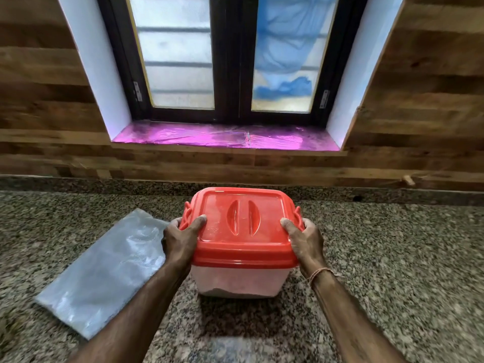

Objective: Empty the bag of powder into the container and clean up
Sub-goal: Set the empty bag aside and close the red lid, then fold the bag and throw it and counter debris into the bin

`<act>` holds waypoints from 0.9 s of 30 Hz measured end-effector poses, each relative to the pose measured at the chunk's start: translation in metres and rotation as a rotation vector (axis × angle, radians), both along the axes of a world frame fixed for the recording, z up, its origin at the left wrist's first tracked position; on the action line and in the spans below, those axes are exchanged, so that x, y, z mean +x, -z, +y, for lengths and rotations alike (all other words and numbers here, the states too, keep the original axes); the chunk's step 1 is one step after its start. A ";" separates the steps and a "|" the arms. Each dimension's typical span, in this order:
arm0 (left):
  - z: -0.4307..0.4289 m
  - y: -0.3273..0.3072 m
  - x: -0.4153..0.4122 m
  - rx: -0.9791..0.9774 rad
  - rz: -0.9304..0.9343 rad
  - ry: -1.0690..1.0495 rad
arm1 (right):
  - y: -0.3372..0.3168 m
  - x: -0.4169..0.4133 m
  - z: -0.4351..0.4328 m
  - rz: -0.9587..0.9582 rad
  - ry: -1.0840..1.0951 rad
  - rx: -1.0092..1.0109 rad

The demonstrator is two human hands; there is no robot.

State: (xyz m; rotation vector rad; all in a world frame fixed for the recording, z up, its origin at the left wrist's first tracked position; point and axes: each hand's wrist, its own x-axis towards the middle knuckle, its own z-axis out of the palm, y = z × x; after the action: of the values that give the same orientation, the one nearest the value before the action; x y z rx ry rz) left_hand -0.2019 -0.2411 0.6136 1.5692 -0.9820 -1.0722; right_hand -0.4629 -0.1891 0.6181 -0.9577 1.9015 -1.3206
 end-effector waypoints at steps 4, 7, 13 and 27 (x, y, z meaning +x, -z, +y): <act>-0.034 -0.006 -0.010 -0.067 -0.032 0.021 | -0.001 -0.009 -0.047 0.040 -0.030 -0.005; -0.069 -0.010 -0.015 -0.122 -0.041 0.061 | 0.000 -0.017 -0.088 0.056 -0.047 -0.015; -0.143 -0.005 -0.025 -0.146 0.010 0.105 | 0.002 -0.028 -0.158 0.085 -0.043 -0.013; -0.214 -0.001 -0.030 -0.035 -0.245 0.158 | -0.001 -0.034 -0.218 0.084 0.017 0.051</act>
State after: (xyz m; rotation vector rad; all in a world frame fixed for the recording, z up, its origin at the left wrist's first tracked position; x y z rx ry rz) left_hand -0.2319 -0.4555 0.6144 1.6425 -1.3017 -0.9779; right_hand -0.4966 -0.4067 0.6192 -0.9872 2.0007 -1.2535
